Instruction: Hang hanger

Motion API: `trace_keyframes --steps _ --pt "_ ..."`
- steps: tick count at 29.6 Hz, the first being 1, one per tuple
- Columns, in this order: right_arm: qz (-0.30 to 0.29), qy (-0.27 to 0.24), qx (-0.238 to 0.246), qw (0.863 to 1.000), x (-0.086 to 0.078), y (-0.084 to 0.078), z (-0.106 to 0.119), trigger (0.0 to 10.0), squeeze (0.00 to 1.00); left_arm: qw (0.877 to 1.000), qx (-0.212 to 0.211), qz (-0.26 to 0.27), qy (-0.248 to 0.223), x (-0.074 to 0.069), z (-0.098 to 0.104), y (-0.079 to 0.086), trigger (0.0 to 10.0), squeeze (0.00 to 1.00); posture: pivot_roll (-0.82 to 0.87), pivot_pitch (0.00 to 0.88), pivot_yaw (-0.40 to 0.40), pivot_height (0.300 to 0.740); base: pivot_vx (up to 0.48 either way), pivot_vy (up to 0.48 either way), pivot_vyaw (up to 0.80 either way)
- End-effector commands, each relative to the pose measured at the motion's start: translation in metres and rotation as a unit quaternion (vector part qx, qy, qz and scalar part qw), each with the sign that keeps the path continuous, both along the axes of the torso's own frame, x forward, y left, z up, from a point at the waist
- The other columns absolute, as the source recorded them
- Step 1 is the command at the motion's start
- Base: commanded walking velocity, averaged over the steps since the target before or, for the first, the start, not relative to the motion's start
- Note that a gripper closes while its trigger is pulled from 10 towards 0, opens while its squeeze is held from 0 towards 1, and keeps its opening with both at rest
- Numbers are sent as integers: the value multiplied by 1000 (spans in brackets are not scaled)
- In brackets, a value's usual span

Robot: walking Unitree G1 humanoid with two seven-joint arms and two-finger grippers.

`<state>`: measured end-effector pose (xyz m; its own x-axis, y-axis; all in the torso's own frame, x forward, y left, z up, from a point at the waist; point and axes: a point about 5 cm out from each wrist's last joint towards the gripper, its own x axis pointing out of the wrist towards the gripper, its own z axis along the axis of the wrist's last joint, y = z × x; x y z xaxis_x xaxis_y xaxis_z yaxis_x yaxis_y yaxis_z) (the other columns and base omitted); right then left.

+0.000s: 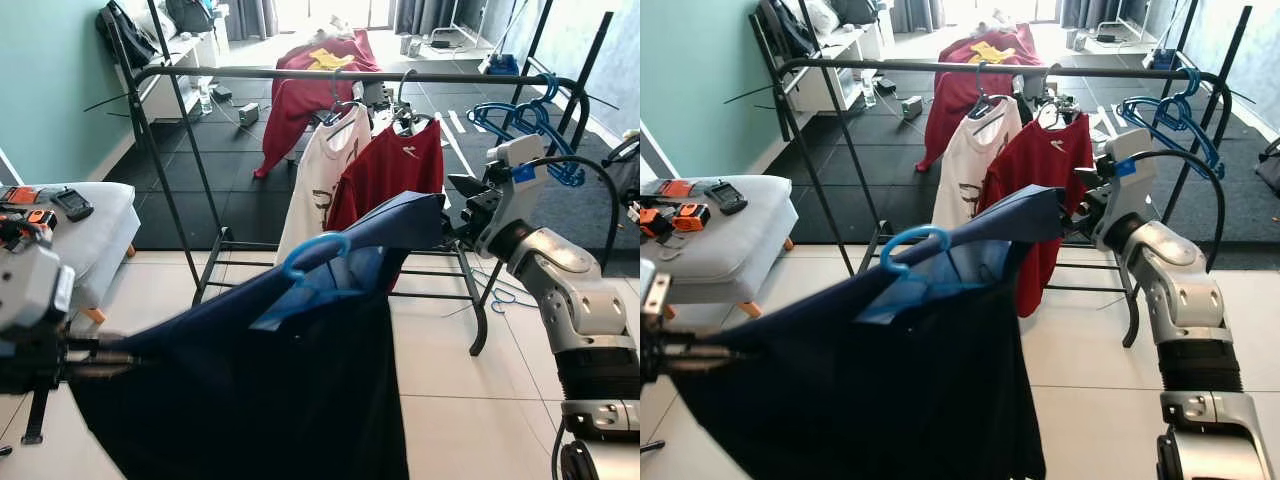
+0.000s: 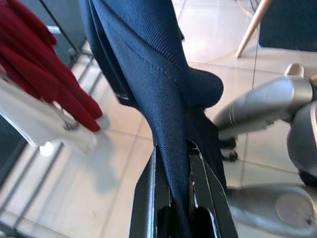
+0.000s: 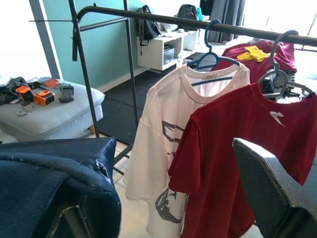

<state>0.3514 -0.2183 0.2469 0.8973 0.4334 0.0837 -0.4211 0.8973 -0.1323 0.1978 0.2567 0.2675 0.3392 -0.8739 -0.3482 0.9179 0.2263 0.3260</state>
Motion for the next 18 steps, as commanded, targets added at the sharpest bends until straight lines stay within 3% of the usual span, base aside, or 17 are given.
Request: trace_keyframes --steps 1,11,14,18 --pt "-9 7 -11 1000 -1 -1 -5 10000 0 1000 -21 3 -15 1 4 2 10000 0 -116 59 21 740 0 0 0" --pt "-5 21 -10 1000 -3 3 -17 10000 0 998 -50 23 -43 0 21 19 10000 0 -114 58 25 740 0 0 0" --pt "-5 23 -10 1000 -3 3 -18 10000 0 997 -53 26 -49 0 23 21 10000 0 -114 58 25 740 0 0 0" --pt "5 33 -7 999 -3 11 -24 10000 0 994 -87 15 -61 -1 29 17 10000 0 -109 58 23 740 0 0 0"
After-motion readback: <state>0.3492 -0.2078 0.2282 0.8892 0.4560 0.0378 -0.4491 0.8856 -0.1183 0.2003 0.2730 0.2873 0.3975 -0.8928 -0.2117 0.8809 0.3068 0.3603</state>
